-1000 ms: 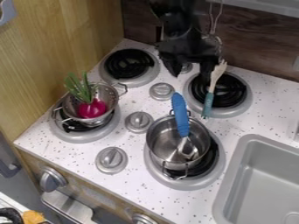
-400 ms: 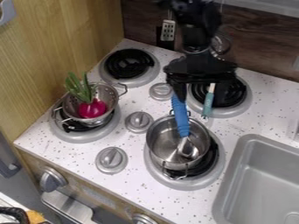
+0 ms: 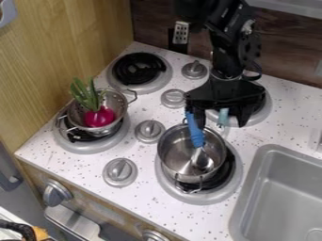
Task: Put the silver pot to the left corner burner
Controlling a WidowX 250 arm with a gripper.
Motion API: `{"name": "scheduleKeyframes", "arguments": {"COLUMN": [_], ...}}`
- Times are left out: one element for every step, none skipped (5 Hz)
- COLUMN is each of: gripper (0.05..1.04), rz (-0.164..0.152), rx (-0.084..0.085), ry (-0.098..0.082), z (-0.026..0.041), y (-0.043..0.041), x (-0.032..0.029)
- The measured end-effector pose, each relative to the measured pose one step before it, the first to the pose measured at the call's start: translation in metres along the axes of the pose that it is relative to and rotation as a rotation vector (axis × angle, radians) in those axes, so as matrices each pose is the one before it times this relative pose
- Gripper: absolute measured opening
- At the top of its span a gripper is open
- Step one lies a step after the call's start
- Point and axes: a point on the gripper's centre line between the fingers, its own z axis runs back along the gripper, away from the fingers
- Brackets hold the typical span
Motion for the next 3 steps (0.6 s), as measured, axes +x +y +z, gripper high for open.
{"name": "scheduleKeyframes", "arguments": {"gripper": [0.999,0.999,0.999], "rz": [0.0393,0.0861,0.0846], "rx": [0.018,-0.0031,0.0013], "ry": [-0.0049,0.064,0.069], "z": [-0.00823,-0.00563,-0.00442], "y": [-0.00281,-0.00991,-0.00577], "x": [-0.00439,-0.00502,-0.00792]}}
